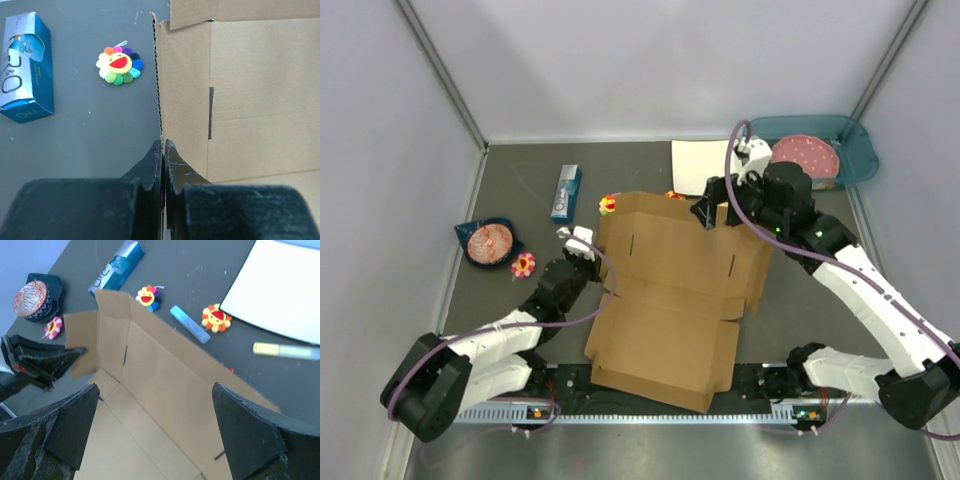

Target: Fold the paper box

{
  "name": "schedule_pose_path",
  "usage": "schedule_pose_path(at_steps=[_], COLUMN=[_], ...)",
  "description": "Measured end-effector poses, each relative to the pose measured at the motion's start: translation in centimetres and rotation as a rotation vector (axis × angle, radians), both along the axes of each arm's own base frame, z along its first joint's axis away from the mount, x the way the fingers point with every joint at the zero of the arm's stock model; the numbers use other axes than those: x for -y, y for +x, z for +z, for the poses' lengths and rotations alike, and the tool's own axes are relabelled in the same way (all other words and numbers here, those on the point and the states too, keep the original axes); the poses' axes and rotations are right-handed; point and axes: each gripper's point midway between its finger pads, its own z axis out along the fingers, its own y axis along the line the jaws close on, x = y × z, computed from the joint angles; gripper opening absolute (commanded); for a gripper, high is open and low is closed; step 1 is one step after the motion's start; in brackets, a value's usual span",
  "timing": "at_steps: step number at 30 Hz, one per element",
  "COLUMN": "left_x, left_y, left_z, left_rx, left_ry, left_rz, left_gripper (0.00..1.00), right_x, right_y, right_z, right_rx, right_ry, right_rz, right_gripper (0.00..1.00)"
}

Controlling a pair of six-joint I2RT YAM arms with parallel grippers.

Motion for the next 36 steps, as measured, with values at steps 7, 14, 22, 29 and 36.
schedule_pose_path(at_steps=[7, 14, 22, 29, 36], left_x=[0.5, 1.5, 1.7, 1.7, 1.8], left_y=[-1.5, -2.0, -2.0, -2.0, -2.0], left_z=[-0.6, -0.4, -0.9, -0.9, -1.0], left_rx=[0.030, 0.045, 0.035, 0.035, 0.034], left_ry=[-0.014, 0.000, 0.007, 0.007, 0.007], left_rz=[-0.005, -0.042, -0.043, -0.045, -0.045], left_gripper=[0.00, 0.00, 0.00, 0.00, 0.00], right_x=[-1.8, -3.5, -4.5, -5.6, -6.2], right_y=[2.3, 4.0, 6.4, 7.3, 7.0], right_z=[-1.2, -6.1, -7.2, -9.9, -11.3], right_rx=[0.030, 0.002, 0.051, 0.034, 0.006], right_ry=[-0.100, -0.290, -0.400, -0.455, -0.457], right_rz=[0.066, 0.156, 0.211, 0.279, 0.323], right_gripper=[0.97, 0.96, 0.92, 0.74, 0.50])
